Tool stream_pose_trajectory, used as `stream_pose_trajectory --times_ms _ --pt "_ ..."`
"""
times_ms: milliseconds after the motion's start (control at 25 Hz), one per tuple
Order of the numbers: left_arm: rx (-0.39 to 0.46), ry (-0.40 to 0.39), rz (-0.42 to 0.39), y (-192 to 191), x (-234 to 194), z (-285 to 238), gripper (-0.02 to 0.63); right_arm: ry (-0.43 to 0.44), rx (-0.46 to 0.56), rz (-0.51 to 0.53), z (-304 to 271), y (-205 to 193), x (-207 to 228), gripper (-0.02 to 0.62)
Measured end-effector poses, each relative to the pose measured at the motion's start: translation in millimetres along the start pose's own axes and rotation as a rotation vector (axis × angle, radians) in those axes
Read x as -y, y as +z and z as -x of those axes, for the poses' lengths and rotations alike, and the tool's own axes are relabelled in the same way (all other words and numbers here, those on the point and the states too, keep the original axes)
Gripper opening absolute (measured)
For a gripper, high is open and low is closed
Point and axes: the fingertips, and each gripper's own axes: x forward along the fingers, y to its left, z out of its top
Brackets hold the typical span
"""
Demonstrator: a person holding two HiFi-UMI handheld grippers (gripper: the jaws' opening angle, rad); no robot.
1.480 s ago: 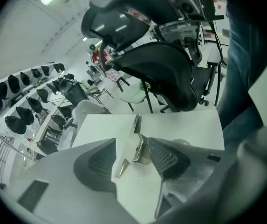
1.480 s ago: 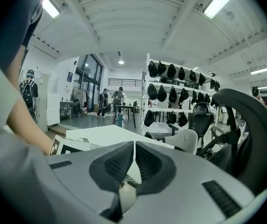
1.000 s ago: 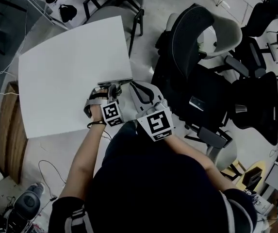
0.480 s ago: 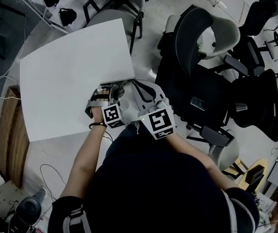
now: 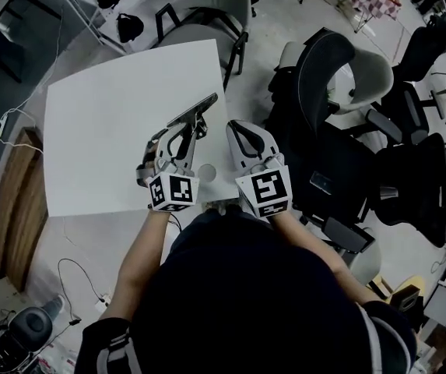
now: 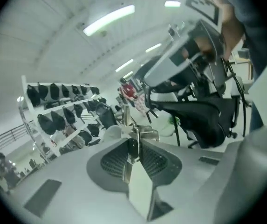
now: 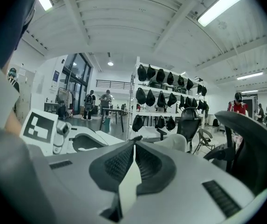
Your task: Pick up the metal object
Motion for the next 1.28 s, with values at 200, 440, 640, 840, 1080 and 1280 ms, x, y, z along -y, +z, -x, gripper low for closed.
stream_pose_trajectory --times_ms 200,440,640,840,1080,1280 --pt "0.186 0.130 0.233 46.4 -47.1 31.7 0.081 -0.007 0.067 0.017 -4.2 26.9 6.9 0.028" --pt "0.389 0.257 0.511 77.7 -86.2 68.9 0.081 -0.007 0.163 0.026 -6.2 63.2 2.2 0.028" --pt "0.388 0.293 0.613 77.7 -101.4 84.1 0.080 -0.016 0.227 0.020 -2.5 85.9 -0.7 0.028" --pt "0.402 0.321 0.639 80.8 -108.3 90.6 0.078 -0.027 0.253 0.007 3.3 93.9 -0.9 0.028" --pt "0.397 0.325 0.641 80.6 -107.8 90.1 0.078 -0.028 0.263 0.025 4.8 95.3 -2.0 0.028" --pt "0.393 0.331 0.636 80.7 -108.9 89.3 0.078 -0.030 0.283 0.060 5.1 96.6 0.6 0.028"
